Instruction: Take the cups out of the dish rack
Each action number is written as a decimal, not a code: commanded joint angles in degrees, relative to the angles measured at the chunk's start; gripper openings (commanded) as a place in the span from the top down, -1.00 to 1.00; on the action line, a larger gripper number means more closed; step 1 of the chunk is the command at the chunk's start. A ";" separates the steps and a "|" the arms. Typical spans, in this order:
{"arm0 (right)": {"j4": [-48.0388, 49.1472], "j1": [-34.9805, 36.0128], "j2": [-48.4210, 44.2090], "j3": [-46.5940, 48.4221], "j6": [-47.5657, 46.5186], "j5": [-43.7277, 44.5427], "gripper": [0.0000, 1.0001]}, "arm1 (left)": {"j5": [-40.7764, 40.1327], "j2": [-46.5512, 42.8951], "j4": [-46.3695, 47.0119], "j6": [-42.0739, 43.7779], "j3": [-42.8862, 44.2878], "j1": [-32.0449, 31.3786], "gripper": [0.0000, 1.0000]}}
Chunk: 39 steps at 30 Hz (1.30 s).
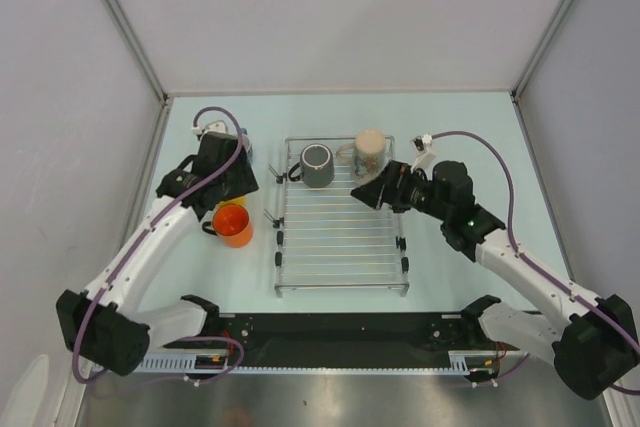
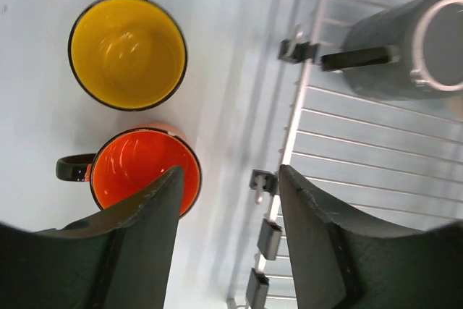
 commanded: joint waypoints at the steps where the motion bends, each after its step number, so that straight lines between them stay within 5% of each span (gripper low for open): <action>1: -4.87 0.17 4.70 8.50 -7.08 3.92 -1.00 | 2.83 -8.13 2.56 1.72 1.38 0.29 -0.26; 15: -27.63 20.02 35.89 41.98 -23.44 36.45 -1.00 | 7.32 -24.83 16.28 3.57 -12.95 -1.02 -0.40; 27: -36.25 20.73 54.80 62.47 -26.24 49.72 -0.99 | 5.82 -27.65 16.10 4.28 -16.11 -1.20 -0.51; 39: -36.35 18.54 61.13 68.28 -27.04 51.40 -1.00 | 5.47 -26.59 16.89 4.19 -17.52 -1.37 -0.52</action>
